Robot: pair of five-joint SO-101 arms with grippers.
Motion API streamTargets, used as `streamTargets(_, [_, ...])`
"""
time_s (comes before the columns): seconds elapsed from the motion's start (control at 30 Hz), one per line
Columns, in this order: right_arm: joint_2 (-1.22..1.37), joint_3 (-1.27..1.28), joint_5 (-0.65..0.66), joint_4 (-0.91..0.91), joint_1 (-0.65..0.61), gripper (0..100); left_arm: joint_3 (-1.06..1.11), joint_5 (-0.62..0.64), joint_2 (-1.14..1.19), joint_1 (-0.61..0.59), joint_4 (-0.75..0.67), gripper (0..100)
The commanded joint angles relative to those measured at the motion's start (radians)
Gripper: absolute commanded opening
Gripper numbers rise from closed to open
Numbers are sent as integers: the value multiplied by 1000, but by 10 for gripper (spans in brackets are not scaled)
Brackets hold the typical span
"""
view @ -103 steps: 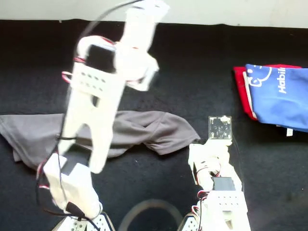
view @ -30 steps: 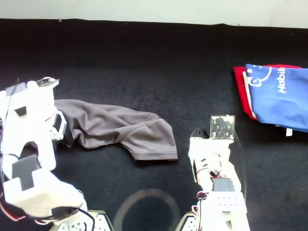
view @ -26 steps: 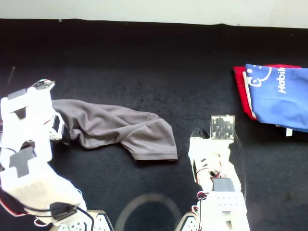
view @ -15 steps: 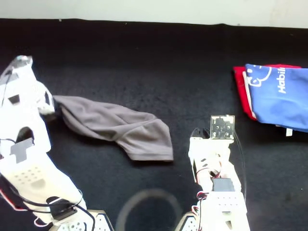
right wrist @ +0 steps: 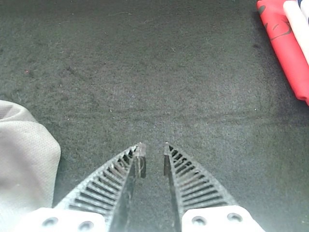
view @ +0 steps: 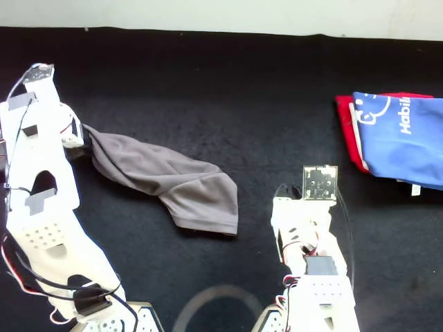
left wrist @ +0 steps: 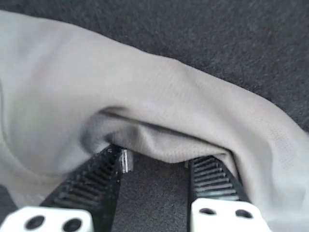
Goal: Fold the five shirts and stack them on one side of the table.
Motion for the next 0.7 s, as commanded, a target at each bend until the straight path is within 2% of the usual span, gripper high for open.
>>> streamTargets(0.0, [-8,91,14,-16,5,77,-54,9,-13,18,-15,176])
streamTargets(0.03, [-8,91,14,-16,5,77,-54,11,-19,18,-15,147])
streamTargets(0.1, [-8,91,14,-16,5,77,-65,12,-24,18,8,23])
streamTargets(0.13, [-8,91,14,-16,5,77,-79,12,-31,18,31,1])
streamTargets(0.17, [-8,91,14,-16,5,77,-93,12,-39,19,63,24])
streamTargets(0.5, [-8,81,18,-10,4,77,-214,5,-265,12,437,8])
streamTargets(0.57, [-7,38,89,1,4,77,-211,5,-320,12,505,8])
streamTargets(0.67, [-8,-102,173,117,4,77,-196,-12,-394,-7,575,8])
